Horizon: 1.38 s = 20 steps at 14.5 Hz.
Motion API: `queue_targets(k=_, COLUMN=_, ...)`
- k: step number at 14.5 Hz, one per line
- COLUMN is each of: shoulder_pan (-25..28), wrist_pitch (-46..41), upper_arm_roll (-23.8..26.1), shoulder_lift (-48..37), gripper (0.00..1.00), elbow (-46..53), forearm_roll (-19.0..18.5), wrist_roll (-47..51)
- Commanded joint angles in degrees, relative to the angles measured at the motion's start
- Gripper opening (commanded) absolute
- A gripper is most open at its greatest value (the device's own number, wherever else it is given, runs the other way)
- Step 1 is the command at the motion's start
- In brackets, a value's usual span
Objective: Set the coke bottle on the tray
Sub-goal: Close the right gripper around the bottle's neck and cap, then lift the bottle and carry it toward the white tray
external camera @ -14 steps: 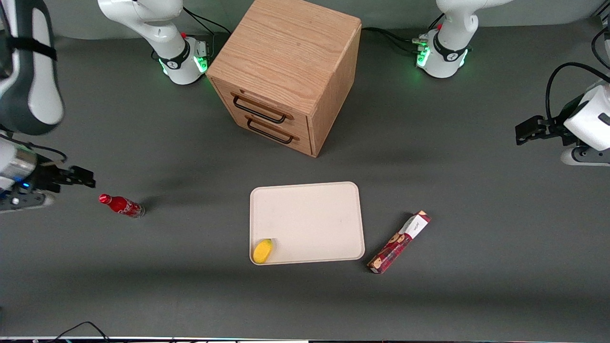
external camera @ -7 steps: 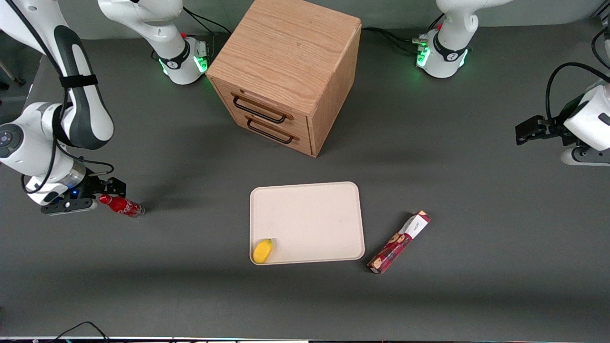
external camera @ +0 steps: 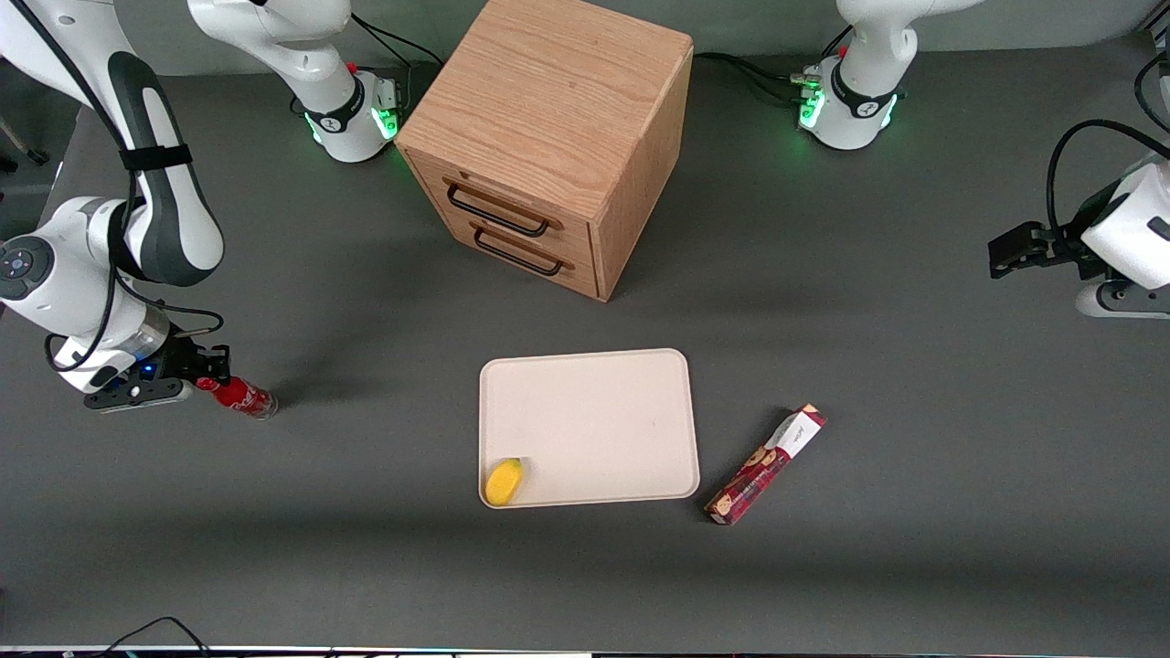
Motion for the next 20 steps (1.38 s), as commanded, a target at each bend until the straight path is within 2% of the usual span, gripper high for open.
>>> queue_targets(k=1, shoulder_pan=0.47, wrist_pitch=0.11, upper_arm_roll=-0.39, shoulder_lift=-1.03, gripper=0.07, elbow=0.52, forearm_roll=-0.35, wrist_roll=-1.4)
queue_targets(k=2, shoulder_pan=0.73, wrist_pitch=-0.25, upper_arm_roll=-0.3, shoulder_lift=-1.9, gripper=0.06, elbow=1.66, forearm_roll=-0.35, wrist_roll=-0.88)
queue_targets(k=4, shoulder_pan=0.91, wrist_pitch=-7.24, upper_arm_roll=0.05, shoulder_lift=-3.14, gripper=0.05, elbow=6.56, forearm_roll=-0.26, wrist_roll=-0.87)
queue_targets(k=6, shoulder_pan=1.09, wrist_pitch=-19.52, upper_arm_roll=0.75, shoulder_lift=-2.71, gripper=0.05, elbow=16.64, forearm_roll=0.0, wrist_roll=-0.35)
queue_targets(k=9, shoulder_pan=1.17, wrist_pitch=-36.15, upper_arm_roll=4.34, shoulder_lift=-1.21, gripper=0.05, elbow=31.94, forearm_roll=0.35, wrist_roll=2.63)
queue_targets(k=11, shoulder_pan=1.17, wrist_pitch=-43.9, upper_arm_roll=8.38, shoulder_lift=-0.16, gripper=0.05, elbow=40.21, forearm_roll=0.35, wrist_roll=8.24)
queue_targets(k=14, shoulder_pan=1.26, wrist_pitch=-53.49, upper_arm_roll=17.51, shoulder_lift=2.82, gripper=0.04, elbow=48.93, forearm_roll=-0.08, wrist_roll=25.52)
queue_targets(k=18, shoulder_pan=1.7, wrist_pitch=-50.63, upper_arm_roll=30.7, shoulder_lift=9.23, gripper=0.04, elbow=50.09, forearm_roll=-0.43, wrist_roll=53.38)
queue_targets(k=20, shoulder_pan=3.02, wrist_pitch=-45.1, upper_arm_roll=33.44, shoulder_lift=12.57, gripper=0.04, elbow=49.4, forearm_roll=-4.11, wrist_roll=61.76)
